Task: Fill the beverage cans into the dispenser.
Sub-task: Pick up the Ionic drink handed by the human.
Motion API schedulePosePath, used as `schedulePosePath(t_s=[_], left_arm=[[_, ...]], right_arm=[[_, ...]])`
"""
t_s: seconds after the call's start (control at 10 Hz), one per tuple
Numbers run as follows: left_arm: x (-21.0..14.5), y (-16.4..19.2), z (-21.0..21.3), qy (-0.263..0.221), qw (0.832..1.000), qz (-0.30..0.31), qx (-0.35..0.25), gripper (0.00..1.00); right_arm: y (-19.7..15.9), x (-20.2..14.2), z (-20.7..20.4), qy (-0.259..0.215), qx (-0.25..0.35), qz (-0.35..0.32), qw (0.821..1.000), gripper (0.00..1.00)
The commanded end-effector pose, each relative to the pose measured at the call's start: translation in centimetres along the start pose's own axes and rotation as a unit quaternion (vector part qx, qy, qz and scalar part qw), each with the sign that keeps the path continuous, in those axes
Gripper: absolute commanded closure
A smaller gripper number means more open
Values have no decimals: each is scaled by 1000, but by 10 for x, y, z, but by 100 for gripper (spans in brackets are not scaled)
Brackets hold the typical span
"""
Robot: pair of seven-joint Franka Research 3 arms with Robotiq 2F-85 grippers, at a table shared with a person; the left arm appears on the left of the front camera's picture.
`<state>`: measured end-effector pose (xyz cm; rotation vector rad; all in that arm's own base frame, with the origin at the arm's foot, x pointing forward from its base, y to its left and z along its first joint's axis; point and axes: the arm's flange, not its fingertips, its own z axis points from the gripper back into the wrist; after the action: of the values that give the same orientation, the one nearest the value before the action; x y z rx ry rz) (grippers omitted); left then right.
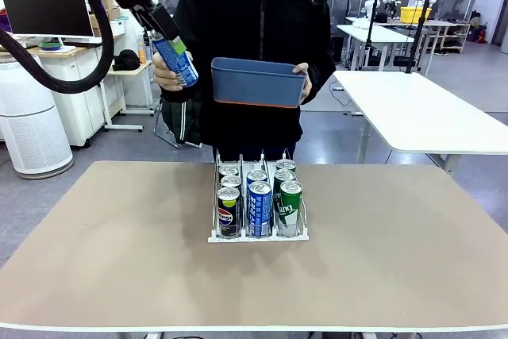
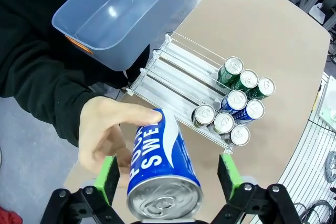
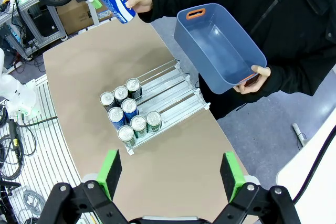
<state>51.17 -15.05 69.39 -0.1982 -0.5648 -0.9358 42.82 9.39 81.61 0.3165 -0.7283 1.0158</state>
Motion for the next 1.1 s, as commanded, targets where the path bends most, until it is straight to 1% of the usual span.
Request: schedulePosePath(t_s=[0.0, 0.1, 0.2, 0.8, 0.9, 1.0], left_arm=[[-7, 1, -6, -9, 1000, 1, 1, 0], [-8, 2, -6, -7, 1000, -2, -6, 0], [-1, 0, -1, 1, 1000, 1, 0, 0], [-1, 0, -1, 1, 1000, 1, 0, 0], [2, -1, -1, 0, 1000, -1, 0, 57], [2, -1, -1, -1, 1000, 2, 11, 59]], right_arm=[[0, 0, 0, -3, 2, -5, 1000, 0], [0, 0, 0, -3, 2, -5, 1000, 0], [0, 0, 0, -3, 2, -5, 1000, 0], [0, 0, 0, -3, 2, -5, 1000, 0], [0, 0, 0, -3, 2, -5, 1000, 0], [0, 0, 0, -3, 2, -5, 1000, 0]])
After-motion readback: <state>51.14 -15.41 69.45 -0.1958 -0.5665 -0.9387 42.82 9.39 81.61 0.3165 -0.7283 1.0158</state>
